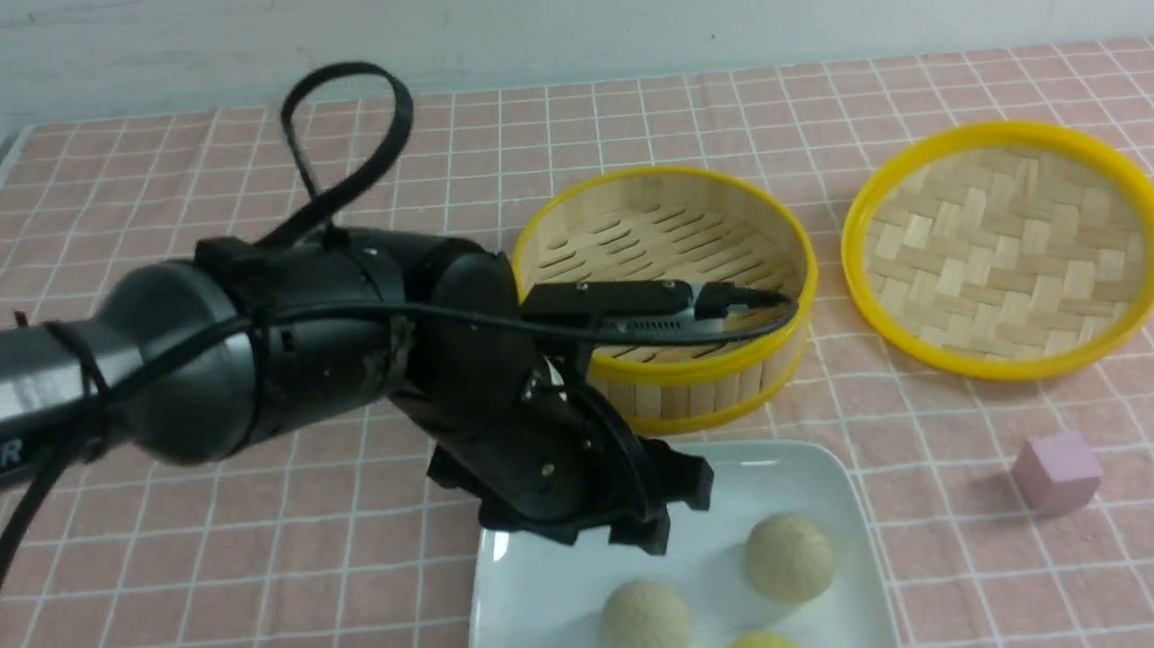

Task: Put the steamed buns into the plate on the pink tablecloth.

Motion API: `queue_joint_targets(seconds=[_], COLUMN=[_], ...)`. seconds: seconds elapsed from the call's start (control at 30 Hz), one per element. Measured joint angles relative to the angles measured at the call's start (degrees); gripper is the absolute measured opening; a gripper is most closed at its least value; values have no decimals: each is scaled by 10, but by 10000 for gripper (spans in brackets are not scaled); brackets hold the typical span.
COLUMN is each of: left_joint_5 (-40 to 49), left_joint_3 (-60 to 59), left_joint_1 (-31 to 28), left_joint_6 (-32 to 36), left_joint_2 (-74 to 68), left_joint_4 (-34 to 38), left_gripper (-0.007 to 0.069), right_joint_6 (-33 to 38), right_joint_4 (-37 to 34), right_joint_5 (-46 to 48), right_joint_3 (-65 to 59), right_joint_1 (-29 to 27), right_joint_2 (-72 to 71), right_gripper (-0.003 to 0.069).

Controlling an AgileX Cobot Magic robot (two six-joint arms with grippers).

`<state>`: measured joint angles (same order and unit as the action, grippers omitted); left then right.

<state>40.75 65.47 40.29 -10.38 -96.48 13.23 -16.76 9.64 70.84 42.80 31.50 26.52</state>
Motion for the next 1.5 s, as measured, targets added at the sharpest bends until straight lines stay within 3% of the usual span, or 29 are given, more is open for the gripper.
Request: queue_joint_targets(seconds=[0.1,0.2,0.23,0.33,0.37,0.5,0.57,0.8,1.5], left_joint_5=[35,42,47,53,54,54,54,54,52], left_joint_3=[27,34,34,34,34,34,34,34,34], left_joint_1=[0,0,0,0,0,0,0,0,0], left_joint_6=[0,0,0,0,1,4,4,4,4], left_joint_2=[5,5,5,5,5,5,5,5,5], left_joint_4=[-9,-9,-10,-10,-10,-10,-11,-17,-24], left_gripper=[470,429,377,272,195,42,11,1,12], right_joint_6=[-5,-11,-13,-13,-12,1,12,90,97], right_joint_4=[1,1,1,4,5,-7,-23,-80,-86], right_joint_5=[-11,-79,-168,-267,-344,-396,-397,-352,-365], right_joint_3=[-3,-38,-78,-133,-168,-192,-192,-195,-195], right_joint_1=[0,0,0,0,0,0,0,0,0], right_joint_2=[-68,-113,-146,-174,-183,-184,-185,-185,-185], right_gripper=[-15,-15,-15,-15,-15,-14,-14,-14,-1])
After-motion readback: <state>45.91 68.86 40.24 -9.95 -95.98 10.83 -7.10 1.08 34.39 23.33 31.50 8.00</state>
